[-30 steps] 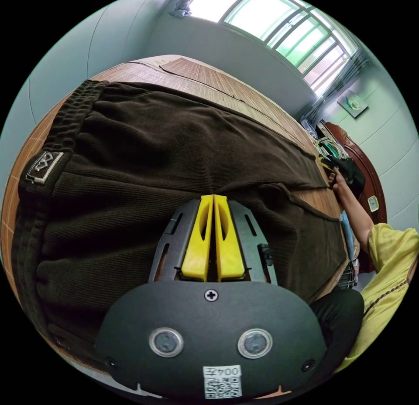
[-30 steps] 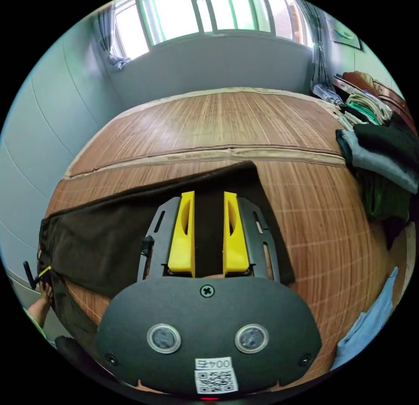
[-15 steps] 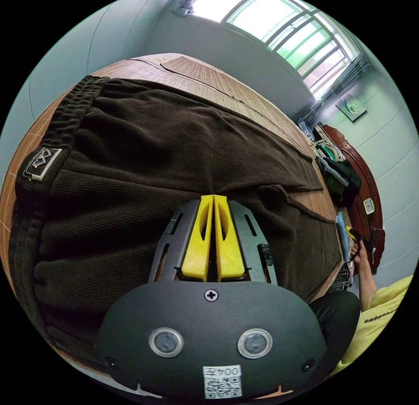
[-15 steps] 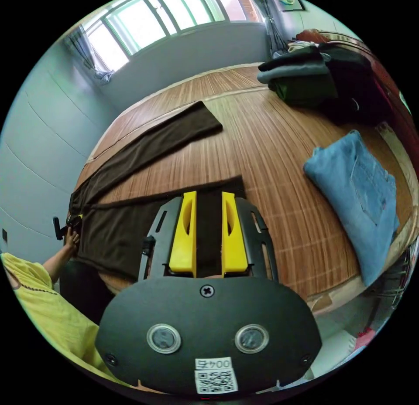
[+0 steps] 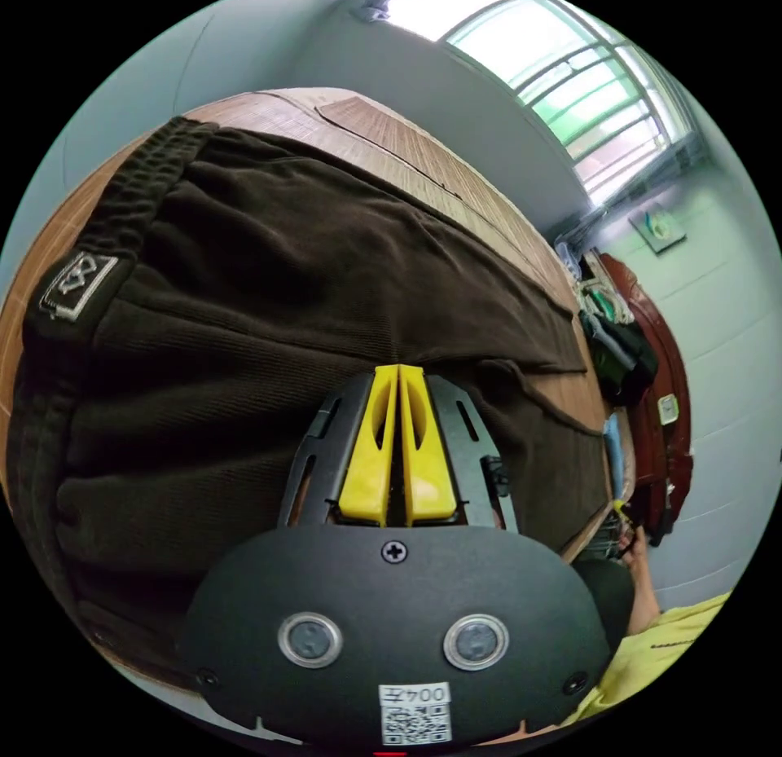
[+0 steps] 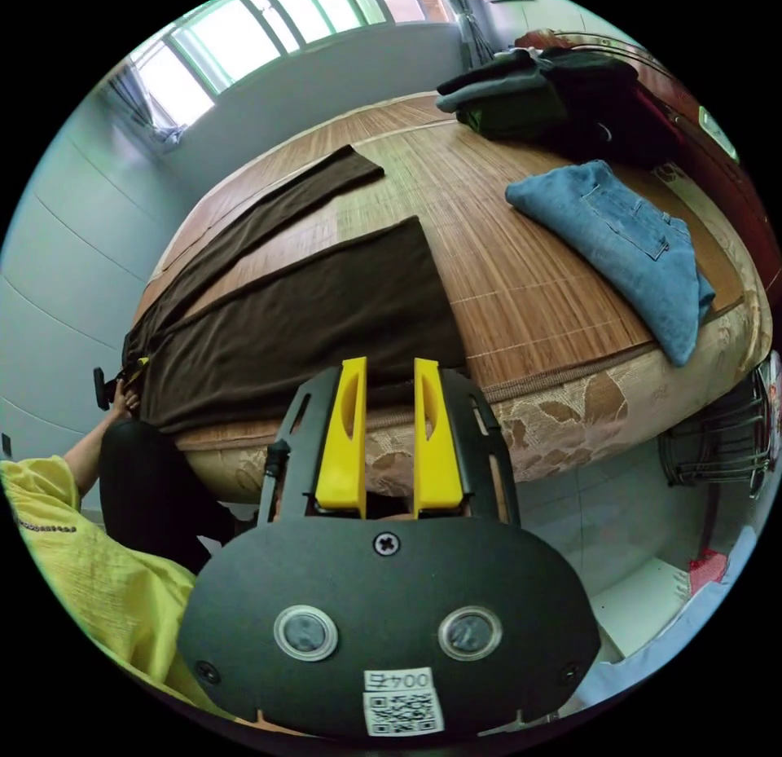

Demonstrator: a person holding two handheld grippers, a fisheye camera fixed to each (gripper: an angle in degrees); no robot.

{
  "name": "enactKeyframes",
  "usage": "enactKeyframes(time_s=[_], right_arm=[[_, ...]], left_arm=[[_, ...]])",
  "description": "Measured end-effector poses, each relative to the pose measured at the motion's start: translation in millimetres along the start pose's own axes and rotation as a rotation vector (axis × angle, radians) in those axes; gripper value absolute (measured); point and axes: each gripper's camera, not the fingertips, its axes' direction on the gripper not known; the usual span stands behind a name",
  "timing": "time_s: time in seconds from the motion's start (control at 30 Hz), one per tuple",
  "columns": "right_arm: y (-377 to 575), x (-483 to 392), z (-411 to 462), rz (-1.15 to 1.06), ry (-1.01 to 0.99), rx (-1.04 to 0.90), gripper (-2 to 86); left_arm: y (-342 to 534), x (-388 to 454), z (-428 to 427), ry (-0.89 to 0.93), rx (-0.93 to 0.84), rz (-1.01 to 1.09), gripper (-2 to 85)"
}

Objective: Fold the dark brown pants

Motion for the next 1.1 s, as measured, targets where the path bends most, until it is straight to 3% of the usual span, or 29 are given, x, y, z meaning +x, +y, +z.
enactKeyframes(time_s=[0.17,0.43,0.57,0.77,0.93,1.1], right_arm=[[44,-48,-24,-0.069,-0.090,0.022,12.5],[79,-146,0,-0.229,-0.109,-0.010,12.9],[97,-185,24,-0.328,-0.004,-0.076,12.7],[106,-191,26,-0.288,-0.086,-0.038,12.1],[113,-204,38,-0.308,-0.095,-0.082,11.1],[121,-216,40,-0.304,-0.102,-0.077,9.6]], left_arm=[[45,35,-48,0.099,0.154,0.050,0.8],[173,79,-99,-0.038,0.111,0.182,0.8],[239,92,-140,-0.089,0.173,0.185,0.8],[288,122,-186,-0.131,0.283,0.196,0.5],[283,176,-179,-0.004,0.287,0.284,0.4],[275,234,-110,0.046,0.166,0.414,0.5]])
